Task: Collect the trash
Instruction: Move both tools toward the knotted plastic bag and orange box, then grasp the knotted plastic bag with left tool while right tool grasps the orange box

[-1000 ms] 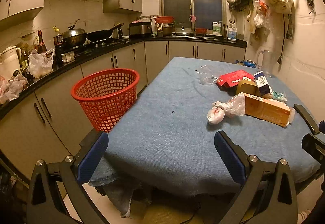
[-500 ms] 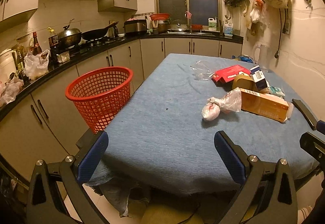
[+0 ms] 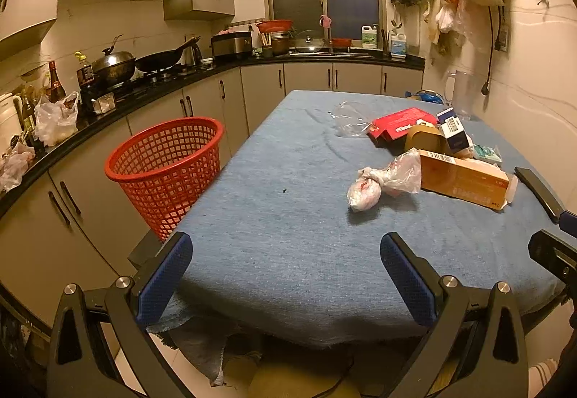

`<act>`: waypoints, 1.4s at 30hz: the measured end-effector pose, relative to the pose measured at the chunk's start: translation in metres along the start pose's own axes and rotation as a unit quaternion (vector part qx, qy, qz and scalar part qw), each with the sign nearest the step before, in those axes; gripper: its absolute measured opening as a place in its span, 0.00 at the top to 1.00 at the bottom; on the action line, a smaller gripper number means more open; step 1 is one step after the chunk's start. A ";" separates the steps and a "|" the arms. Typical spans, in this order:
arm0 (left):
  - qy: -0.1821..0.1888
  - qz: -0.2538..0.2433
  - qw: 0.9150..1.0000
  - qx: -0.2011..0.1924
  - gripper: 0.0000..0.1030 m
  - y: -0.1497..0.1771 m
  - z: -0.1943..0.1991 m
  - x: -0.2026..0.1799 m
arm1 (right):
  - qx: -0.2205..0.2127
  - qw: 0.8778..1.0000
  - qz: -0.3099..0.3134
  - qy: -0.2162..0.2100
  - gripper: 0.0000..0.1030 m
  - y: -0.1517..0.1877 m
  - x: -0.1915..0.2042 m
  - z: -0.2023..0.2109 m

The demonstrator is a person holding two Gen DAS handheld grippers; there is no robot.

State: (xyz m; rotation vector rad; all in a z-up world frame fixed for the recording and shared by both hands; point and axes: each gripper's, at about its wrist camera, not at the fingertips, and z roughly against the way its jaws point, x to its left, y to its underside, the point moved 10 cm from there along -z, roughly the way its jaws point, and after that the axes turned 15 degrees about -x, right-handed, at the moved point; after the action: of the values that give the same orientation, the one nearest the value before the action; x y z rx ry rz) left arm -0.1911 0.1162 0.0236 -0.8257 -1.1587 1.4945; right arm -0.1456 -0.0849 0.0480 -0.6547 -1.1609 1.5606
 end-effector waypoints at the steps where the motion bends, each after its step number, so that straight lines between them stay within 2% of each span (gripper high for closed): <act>1: 0.000 -0.001 1.000 0.000 0.00 0.001 0.000 -0.001 | 0.000 1.000 0.000 0.001 0.00 0.000 0.000 0.000; 10: 0.011 -0.011 1.000 0.000 0.00 -0.003 -0.004 -0.009 | 0.002 1.000 0.004 0.003 0.00 0.001 -0.003 -0.001; 14: 0.028 -0.013 0.999 0.012 0.00 -0.006 -0.015 -0.017 | -0.008 1.000 0.023 0.000 0.00 -0.005 -0.010 -0.001; 20: 0.074 -0.021 0.996 0.042 0.00 -0.010 -0.043 -0.042 | -0.002 0.999 0.024 -0.031 0.00 -0.014 -0.025 -0.009; 25: 0.114 -0.018 0.991 0.073 0.00 -0.008 -0.068 -0.057 | 0.004 0.997 0.049 -0.064 0.00 -0.022 -0.025 -0.015; 31: 0.111 -0.049 0.989 0.081 0.00 -0.009 -0.093 -0.066 | 0.024 0.993 0.075 -0.091 0.00 -0.022 -0.025 -0.033; 34: 0.112 -0.059 0.989 0.082 0.00 -0.012 -0.104 -0.073 | 0.034 0.992 0.075 -0.092 0.01 -0.023 -0.029 -0.046; 38: 0.121 -0.076 0.986 0.087 0.00 -0.012 -0.118 -0.081 | 0.049 0.992 0.062 -0.102 0.01 -0.028 -0.037 -0.064; 42: 0.133 -0.092 0.982 0.096 0.00 -0.009 -0.131 -0.091 | 0.060 0.989 0.077 -0.109 0.01 -0.033 -0.043 -0.078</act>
State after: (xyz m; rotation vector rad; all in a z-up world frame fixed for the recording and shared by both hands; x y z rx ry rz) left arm -0.0463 0.0603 -0.0129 -0.7393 -0.8545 1.2768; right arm -0.0515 -0.0982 0.0422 -0.5133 -1.1867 1.8547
